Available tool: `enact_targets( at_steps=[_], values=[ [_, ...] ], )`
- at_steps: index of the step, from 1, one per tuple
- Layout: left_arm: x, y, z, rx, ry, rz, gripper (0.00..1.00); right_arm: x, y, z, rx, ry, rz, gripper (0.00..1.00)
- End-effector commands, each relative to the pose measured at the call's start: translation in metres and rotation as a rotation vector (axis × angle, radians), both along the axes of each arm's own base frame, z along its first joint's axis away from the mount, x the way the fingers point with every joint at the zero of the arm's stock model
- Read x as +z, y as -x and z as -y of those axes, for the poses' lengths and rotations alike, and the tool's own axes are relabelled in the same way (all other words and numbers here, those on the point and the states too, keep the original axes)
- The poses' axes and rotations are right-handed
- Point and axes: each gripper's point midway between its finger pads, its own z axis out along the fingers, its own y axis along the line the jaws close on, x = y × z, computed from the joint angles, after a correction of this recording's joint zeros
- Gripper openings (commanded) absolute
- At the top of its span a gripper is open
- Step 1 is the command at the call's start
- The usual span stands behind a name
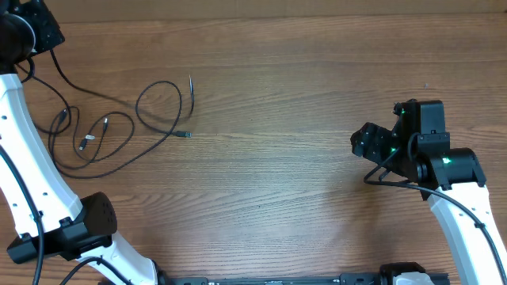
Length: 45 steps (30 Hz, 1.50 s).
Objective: Untangle cables
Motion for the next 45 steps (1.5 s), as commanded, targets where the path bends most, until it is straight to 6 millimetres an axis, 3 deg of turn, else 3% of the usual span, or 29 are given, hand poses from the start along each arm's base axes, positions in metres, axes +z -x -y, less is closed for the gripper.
enact_targets(
  at_steps=[1, 4, 5, 6, 7, 8, 9, 15, 19, 22, 26, 30, 35, 40, 45],
  values=[
    [0.002, -0.002, 0.001, -0.022, -0.013, 0.011, 0.05, 0.008, -0.004, 0.002, -0.006, 0.007, 0.026, 0.81],
    [0.001, 0.002, -0.015, 0.043, -0.078, -0.012, 0.08, 0.008, -0.004, 0.002, -0.006, 0.007, 0.026, 0.81],
    [0.001, 0.003, -0.017, 0.055, -0.088, -0.018, 0.2, 0.008, -0.004, 0.002, -0.006, 0.007, 0.026, 0.81],
    [0.0, 0.005, -0.02, 0.066, -0.097, -0.024, 0.43, 0.008, -0.004, 0.002, -0.006, 0.007, 0.026, 0.82],
    [0.0, 0.005, -0.02, 0.069, -0.099, -0.028, 0.73, 0.008, -0.004, 0.002, -0.006, 0.007, 0.026, 0.81],
    [-0.001, 0.005, -0.02, 0.068, -0.098, -0.03, 0.9, 0.008, -0.004, 0.002, -0.006, 0.007, 0.026, 0.81],
    [-0.001, 0.006, -0.02, 0.068, -0.097, -0.031, 1.0, 0.008, -0.004, 0.002, -0.006, 0.007, 0.027, 0.81],
    [-0.008, 0.009, -0.01, 0.061, -0.027, -0.052, 1.0, 0.011, -0.007, -0.005, 0.015, -0.028, 0.044, 0.85],
    [-0.02, 0.007, 0.023, -0.048, 0.064, -0.088, 1.0, 0.017, -0.018, -0.019, 0.143, -0.023, 0.107, 0.85],
    [-0.036, 0.009, 0.046, -0.092, 0.072, -0.165, 1.0, 0.01, -0.02, -0.013, 0.16, 0.038, 0.061, 0.89],
    [-0.068, 0.027, 0.076, -0.127, 0.062, -0.352, 1.0, -0.003, -0.008, -0.005, 0.172, 0.083, -0.093, 0.99],
    [-0.087, 0.036, 0.108, -0.195, 0.091, -0.428, 0.99, -0.002, 0.004, 0.0, 0.167, 0.083, -0.152, 1.0],
    [-0.113, 0.071, 0.123, -0.212, 0.103, -0.557, 1.0, 0.01, 0.024, 0.01, 0.134, 0.081, -0.158, 1.0],
    [-0.135, 0.131, 0.121, -0.184, 0.095, -0.673, 1.0, 0.033, 0.041, 0.016, 0.111, 0.101, -0.038, 1.0],
    [-0.127, 0.163, 0.119, -0.175, 0.045, -0.492, 1.0, 0.045, 0.063, 0.019, 0.096, 0.115, 0.141, 1.0]
  ],
)
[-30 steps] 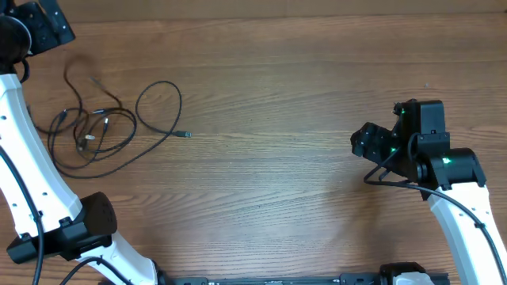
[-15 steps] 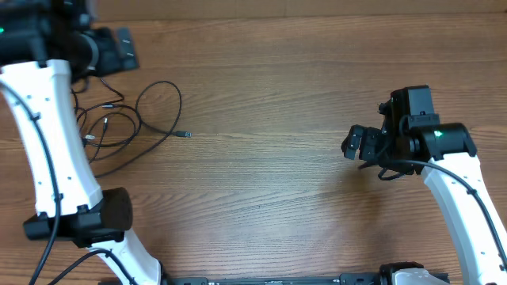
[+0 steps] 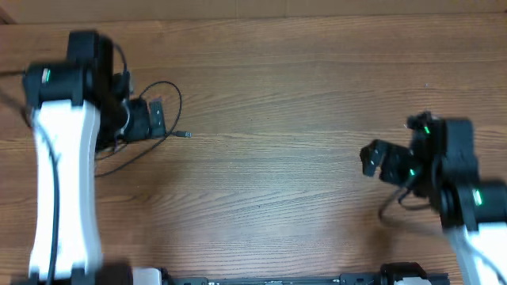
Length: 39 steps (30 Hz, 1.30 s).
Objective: Untangle cables
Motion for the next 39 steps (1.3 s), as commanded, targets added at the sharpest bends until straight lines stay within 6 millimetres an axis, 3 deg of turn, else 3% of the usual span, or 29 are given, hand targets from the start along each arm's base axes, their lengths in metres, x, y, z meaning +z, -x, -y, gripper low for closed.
enact_targets(
  at_steps=[1, 7, 10, 15, 22, 31, 35, 39],
  values=[
    [0.024, 0.029, -0.002, 0.025, -0.036, 0.211, 0.99, 0.003, 0.019, 0.005, -0.009, 0.016, 0.107, 1.0],
    [0.047, 0.049, -0.003, 0.073, -0.047, 0.624, 1.0, 0.033, 0.041, 0.005, -0.01, 0.008, 0.297, 1.0],
    [0.053, 0.067, -0.002, 0.074, -0.05, 0.712, 1.0, 0.038, 0.043, 0.005, -0.008, 0.005, 0.322, 1.0],
    [0.041, 0.103, 0.0, 0.073, -0.048, 0.658, 1.0, 0.037, 0.043, 0.005, -0.008, 0.006, 0.319, 1.0],
    [0.016, 0.13, 0.002, 0.072, -0.044, 0.511, 1.0, 0.037, 0.043, 0.005, -0.008, 0.006, 0.319, 1.0],
    [0.012, 0.135, 0.002, 0.072, -0.043, 0.489, 1.0, 0.039, 0.045, 0.011, -0.008, 0.055, 0.337, 1.0],
    [0.012, 0.135, 0.002, 0.072, -0.043, 0.489, 0.99, 0.062, 0.036, 0.012, 0.004, 0.074, 0.475, 1.0],
    [0.012, 0.135, 0.002, 0.072, -0.043, 0.488, 1.0, 0.086, 0.028, 0.011, 0.029, 0.116, 0.723, 1.0]
  ],
)
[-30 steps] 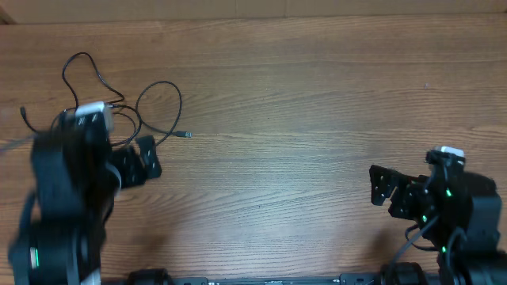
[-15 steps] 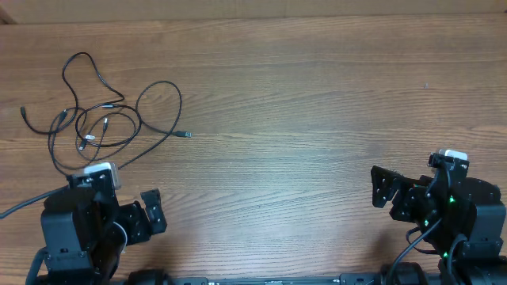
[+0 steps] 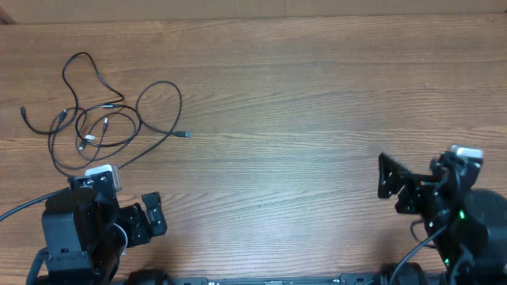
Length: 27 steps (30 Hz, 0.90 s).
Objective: Untangle cables
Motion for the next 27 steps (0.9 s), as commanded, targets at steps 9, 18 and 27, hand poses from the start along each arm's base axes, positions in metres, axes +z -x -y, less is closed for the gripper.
enact_targets(
  at_steps=[9, 18, 27],
  values=[
    [-0.002, 0.001, -0.001, 0.013, 0.0, -0.008, 1.0, -0.003, 0.006, 0.009, -0.043, 0.045, 0.459, 1.0],
    [-0.002, 0.001, -0.001, 0.012, 0.0, -0.008, 1.0, -0.073, -0.011, 0.02, -0.105, 0.065, 0.336, 1.0],
    [-0.002, 0.001, -0.001, 0.013, 0.0, -0.008, 1.0, -0.056, -0.024, 0.019, -0.112, 0.047, 0.548, 1.0]
  ],
)
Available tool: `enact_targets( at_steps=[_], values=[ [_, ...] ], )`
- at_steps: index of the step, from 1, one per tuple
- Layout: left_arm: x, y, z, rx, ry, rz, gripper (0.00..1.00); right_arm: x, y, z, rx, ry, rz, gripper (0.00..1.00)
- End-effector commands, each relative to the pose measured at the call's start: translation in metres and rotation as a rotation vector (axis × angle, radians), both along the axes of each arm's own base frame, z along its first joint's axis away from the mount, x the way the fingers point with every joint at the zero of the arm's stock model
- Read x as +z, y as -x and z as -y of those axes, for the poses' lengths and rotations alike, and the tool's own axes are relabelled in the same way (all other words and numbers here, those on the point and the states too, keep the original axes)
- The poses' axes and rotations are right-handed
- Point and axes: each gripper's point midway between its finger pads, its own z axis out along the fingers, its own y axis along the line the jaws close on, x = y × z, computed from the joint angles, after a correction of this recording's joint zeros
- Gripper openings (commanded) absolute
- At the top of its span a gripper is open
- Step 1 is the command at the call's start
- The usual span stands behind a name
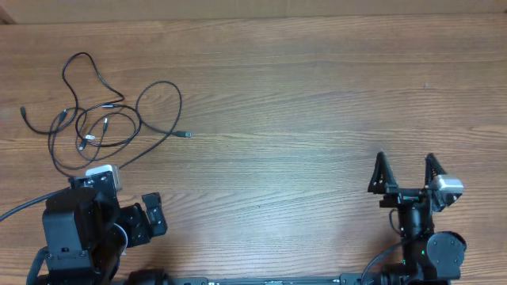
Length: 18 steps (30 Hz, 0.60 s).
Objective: Untangle cables
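A tangle of thin black cables [99,119] lies on the wooden table [301,95] at the far left. One loop reaches toward the far edge, and a plug end [187,135] trails to the right. My left gripper [154,214] rests near the front left edge, well short of the tangle; its fingers look apart and hold nothing. At the front right my right gripper [405,170] points toward the far side, wide open and empty, far from the cables.
A loose black lead [20,210] runs off the left edge beside the left arm's base. Bare wood stretches between the tangle and the right arm.
My right gripper has turned: it pointed left at the front right, and now its two fingers point toward the far edge, spread wide. Left arm and cables are unchanged.
First my left arm reached to the far left corner with a cable strand running up to it, while the right gripper hovered mid right. Then the left arm was over the tangle. Later both arms sat at the front edge, the cables lying free with a loop spread farther out.
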Motion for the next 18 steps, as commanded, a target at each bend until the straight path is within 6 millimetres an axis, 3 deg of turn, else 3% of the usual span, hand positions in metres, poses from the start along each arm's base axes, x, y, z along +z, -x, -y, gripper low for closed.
enact_targets(
  at_steps=[1, 7, 14, 18],
  values=[
    [-0.001, 0.0, -0.001, 0.012, -0.001, -0.001, 1.0, 0.001, -0.003, 0.002, -0.014, 0.003, 0.075, 1.0],
    [-0.001, 0.0, -0.001, 0.013, -0.001, -0.001, 1.0, -0.001, -0.004, 0.002, -0.015, 0.0, 0.137, 1.0],
    [-0.001, 0.0, -0.001, 0.013, -0.001, -0.001, 0.99, -0.068, -0.012, 0.002, -0.013, 0.011, -0.138, 1.0],
    [-0.001, 0.0, -0.001, 0.013, -0.001, -0.001, 1.0, -0.069, -0.013, 0.001, -0.007, 0.009, -0.14, 1.0]
  ],
)
